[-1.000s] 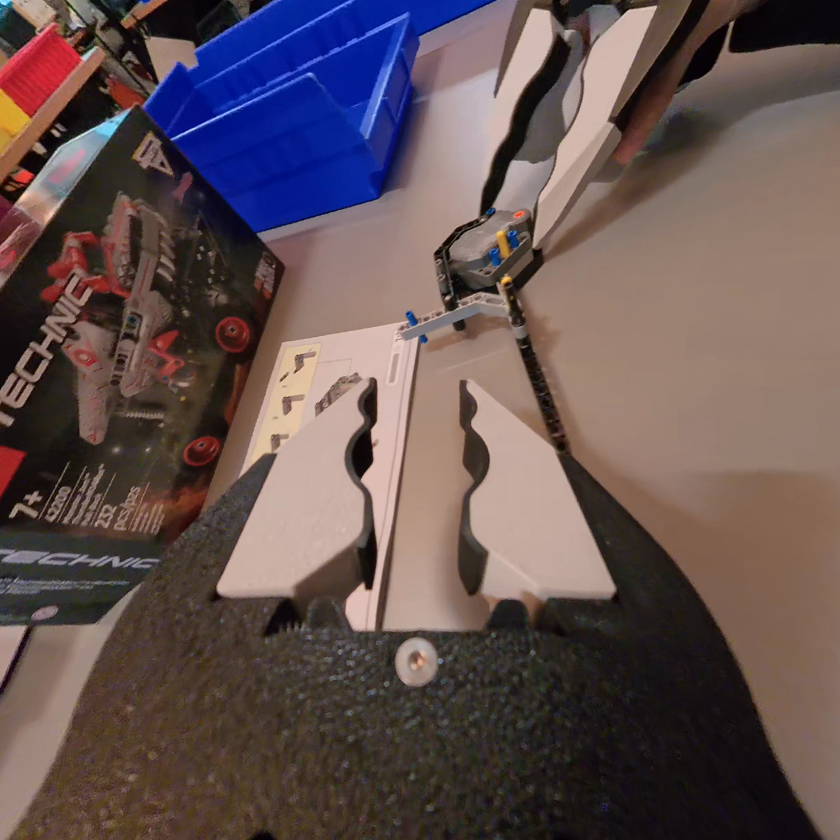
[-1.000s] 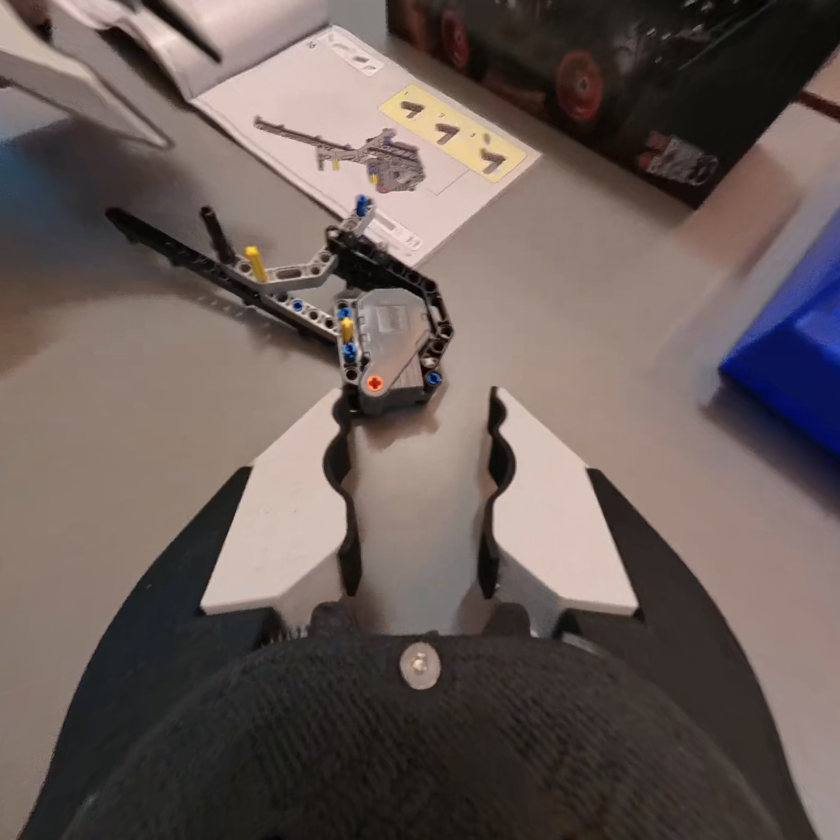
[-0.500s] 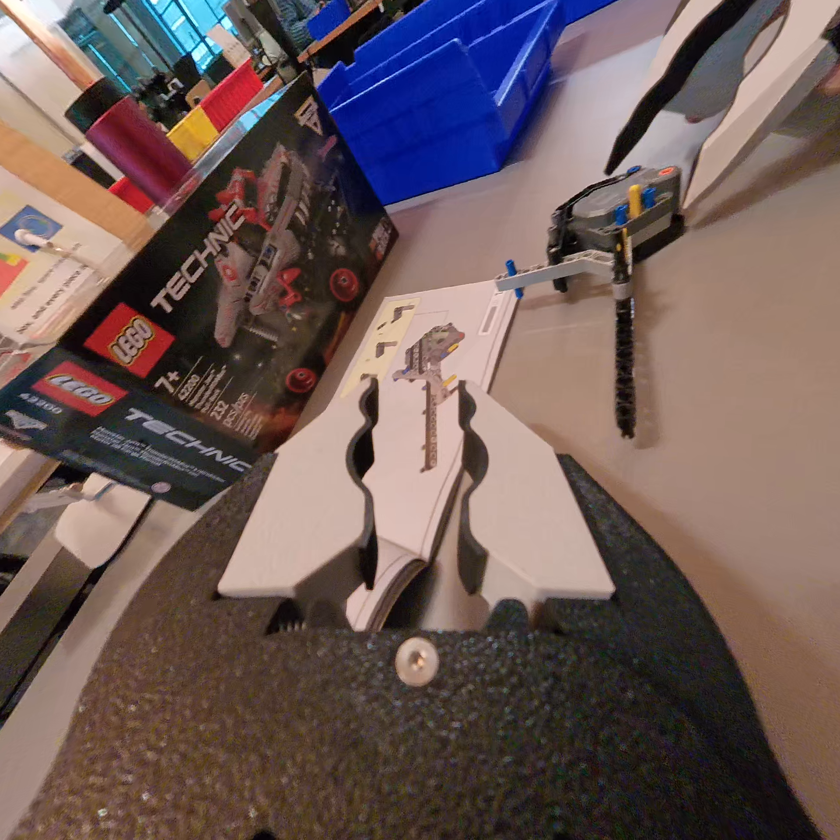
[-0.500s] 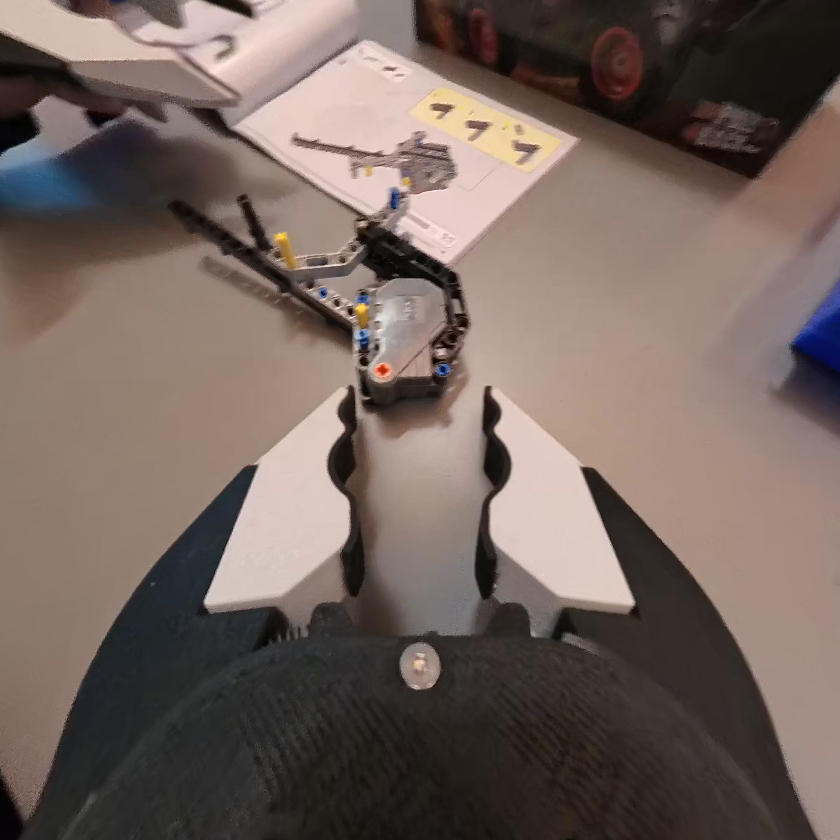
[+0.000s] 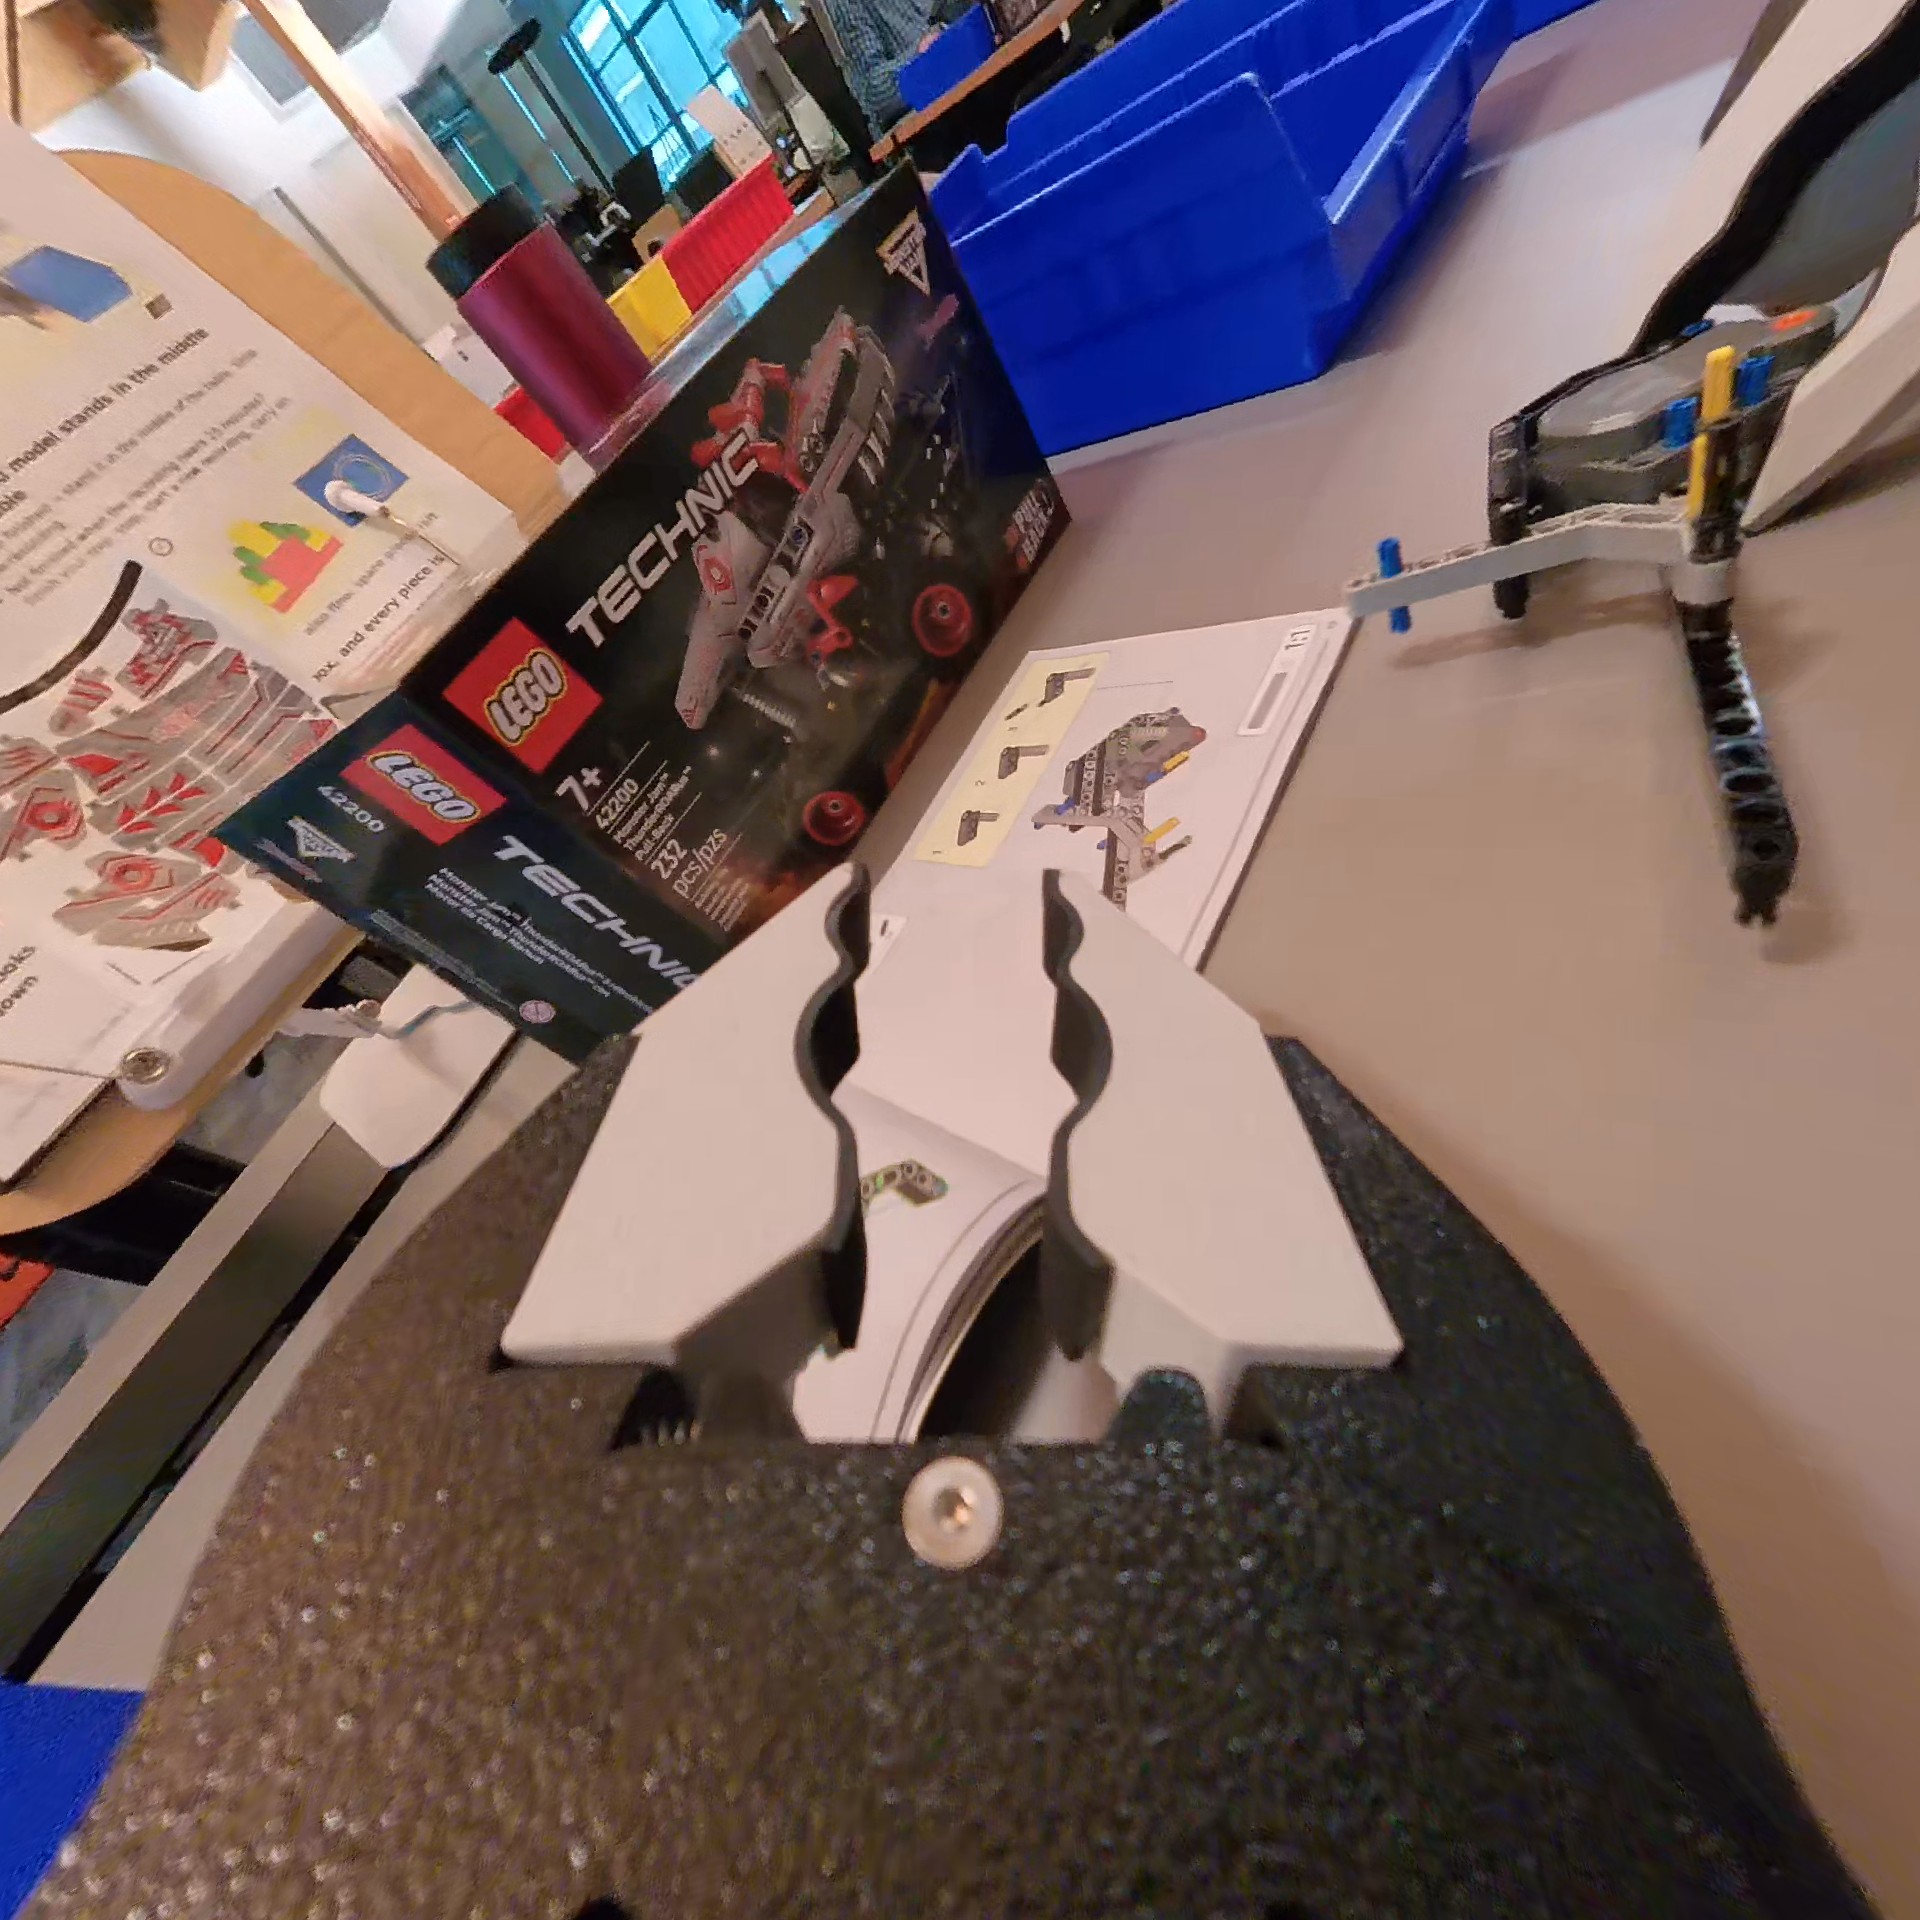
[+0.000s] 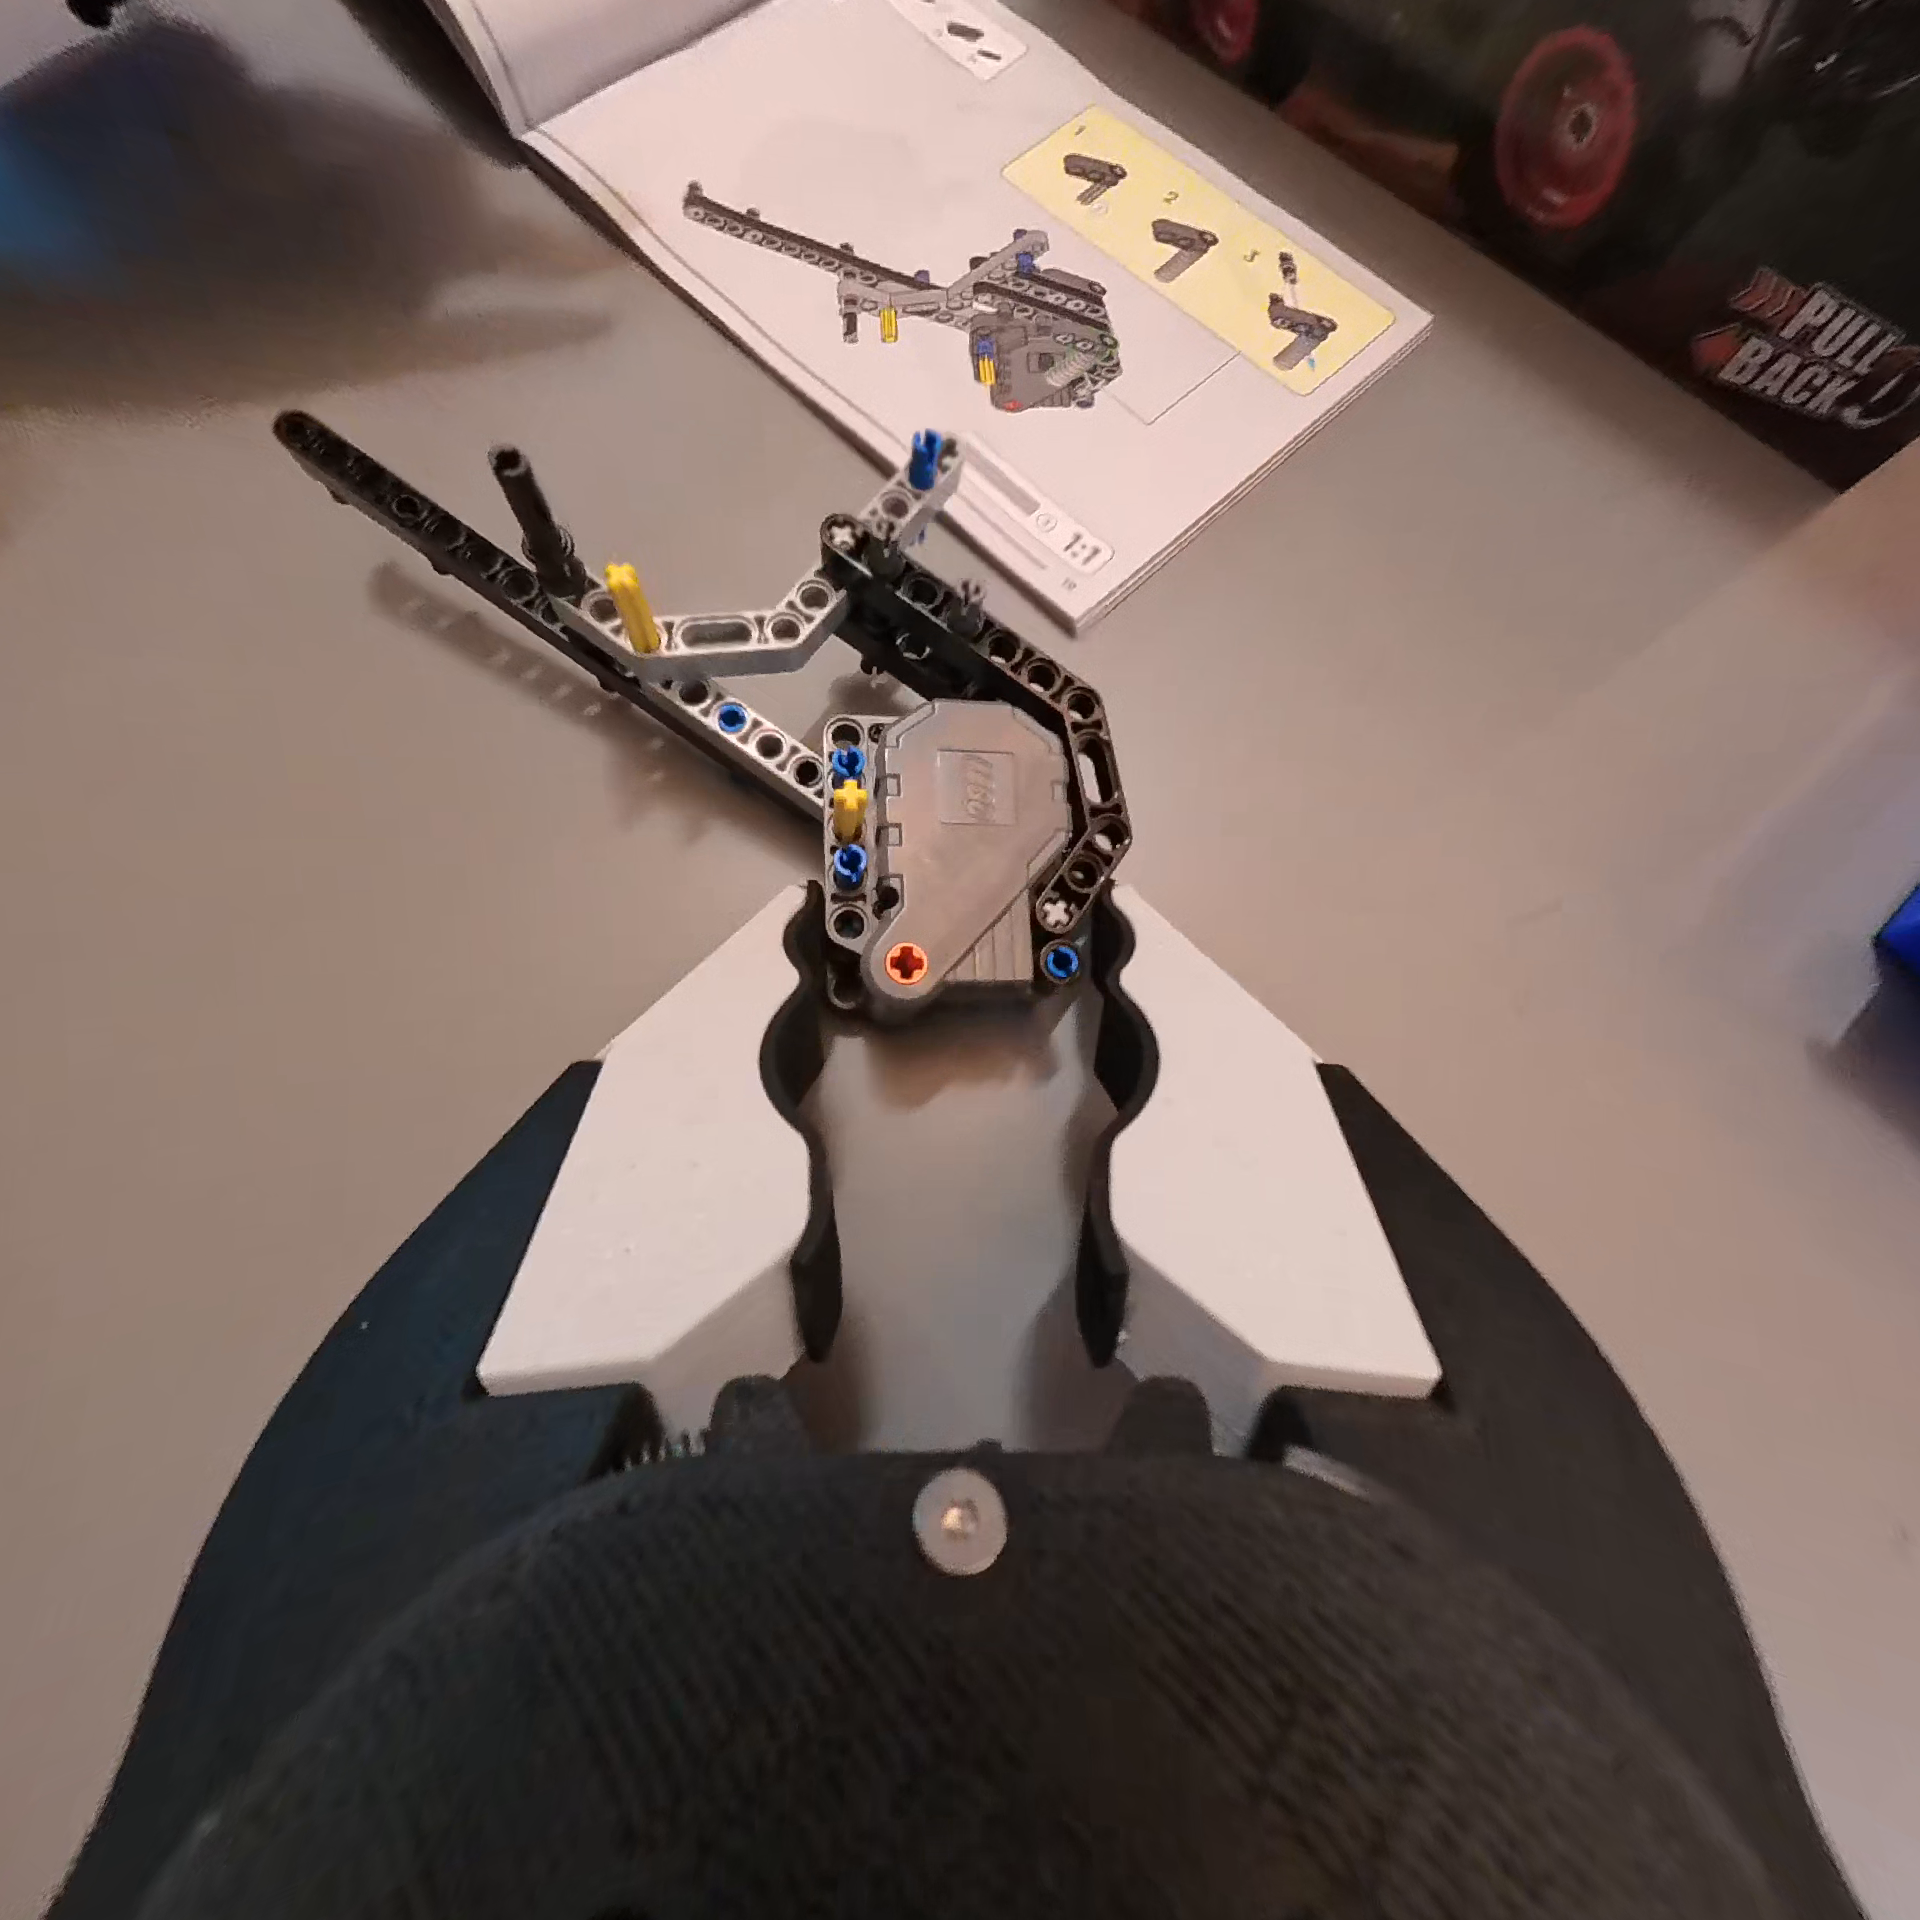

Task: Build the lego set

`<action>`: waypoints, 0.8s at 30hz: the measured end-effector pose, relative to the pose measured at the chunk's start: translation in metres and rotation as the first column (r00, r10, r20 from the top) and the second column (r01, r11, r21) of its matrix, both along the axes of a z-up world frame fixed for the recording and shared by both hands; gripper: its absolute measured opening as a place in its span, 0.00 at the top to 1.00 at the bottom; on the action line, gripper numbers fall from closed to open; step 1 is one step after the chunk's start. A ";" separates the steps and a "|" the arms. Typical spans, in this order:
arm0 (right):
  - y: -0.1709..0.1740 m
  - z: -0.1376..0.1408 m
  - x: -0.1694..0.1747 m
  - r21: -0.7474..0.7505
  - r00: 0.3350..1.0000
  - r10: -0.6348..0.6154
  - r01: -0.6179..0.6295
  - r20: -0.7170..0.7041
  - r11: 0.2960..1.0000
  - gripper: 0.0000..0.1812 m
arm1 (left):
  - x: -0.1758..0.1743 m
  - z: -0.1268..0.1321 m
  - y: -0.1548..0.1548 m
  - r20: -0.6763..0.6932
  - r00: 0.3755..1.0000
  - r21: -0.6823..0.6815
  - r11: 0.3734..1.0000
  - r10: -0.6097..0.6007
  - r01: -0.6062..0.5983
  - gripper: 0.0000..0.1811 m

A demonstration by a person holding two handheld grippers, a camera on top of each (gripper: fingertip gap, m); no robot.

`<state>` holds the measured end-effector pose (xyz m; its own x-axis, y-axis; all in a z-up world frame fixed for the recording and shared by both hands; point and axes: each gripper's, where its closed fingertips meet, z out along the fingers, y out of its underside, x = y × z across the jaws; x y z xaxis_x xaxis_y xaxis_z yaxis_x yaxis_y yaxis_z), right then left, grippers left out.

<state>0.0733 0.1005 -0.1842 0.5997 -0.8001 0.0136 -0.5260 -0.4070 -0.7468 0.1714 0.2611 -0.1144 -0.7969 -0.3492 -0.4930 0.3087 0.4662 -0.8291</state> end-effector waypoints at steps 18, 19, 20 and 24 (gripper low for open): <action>-0.062 0.003 -0.011 -0.127 0.995 -0.091 0.094 0.029 0.988 0.66 | -0.022 -0.063 -0.064 -0.228 0.966 0.441 0.872 -0.120 0.212 0.77; -0.061 0.003 -0.011 -0.120 0.996 -0.083 0.087 0.032 0.989 0.66 | -0.021 -0.064 -0.066 -0.251 0.961 0.433 0.874 -0.116 0.219 0.77; -0.059 0.003 -0.011 -0.112 0.996 -0.078 0.081 0.035 0.990 0.67 | -0.019 -0.065 -0.067 -0.274 0.955 0.427 0.876 -0.109 0.222 0.78; -0.055 0.002 -0.011 -0.072 0.997 -0.059 0.061 0.040 0.995 0.70 | -0.009 -0.067 -0.060 -0.334 0.942 0.438 0.878 -0.043 0.195 0.82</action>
<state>0.0627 0.0457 -0.1819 0.5486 -0.8306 0.0953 -0.5234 -0.4301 -0.7356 0.1621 0.2013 -0.1817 -0.9537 -0.0372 -0.2985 0.1541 0.7918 -0.5910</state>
